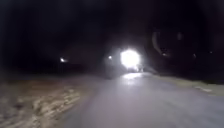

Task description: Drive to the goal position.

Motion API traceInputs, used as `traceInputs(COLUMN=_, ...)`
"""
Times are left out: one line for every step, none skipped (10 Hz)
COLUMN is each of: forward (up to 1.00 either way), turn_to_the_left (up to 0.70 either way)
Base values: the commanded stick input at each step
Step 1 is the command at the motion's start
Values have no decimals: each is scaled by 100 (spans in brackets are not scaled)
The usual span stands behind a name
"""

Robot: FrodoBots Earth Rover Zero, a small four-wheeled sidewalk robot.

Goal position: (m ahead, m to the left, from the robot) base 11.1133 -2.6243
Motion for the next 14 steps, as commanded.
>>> traceInputs(forward=100, turn_to_the_left=-4)
traceInputs(forward=100, turn_to_the_left=-7)
traceInputs(forward=100, turn_to_the_left=-8)
traceInputs(forward=100, turn_to_the_left=-9)
traceInputs(forward=100, turn_to_the_left=-9)
traceInputs(forward=100, turn_to_the_left=-7)
traceInputs(forward=100, turn_to_the_left=-5)
traceInputs(forward=100, turn_to_the_left=-3)
traceInputs(forward=100, turn_to_the_left=-3)
traceInputs(forward=100, turn_to_the_left=-3)
traceInputs(forward=100, turn_to_the_left=-4)
traceInputs(forward=100, turn_to_the_left=-4)
traceInputs(forward=100, turn_to_the_left=-5)
traceInputs(forward=100, turn_to_the_left=-4)
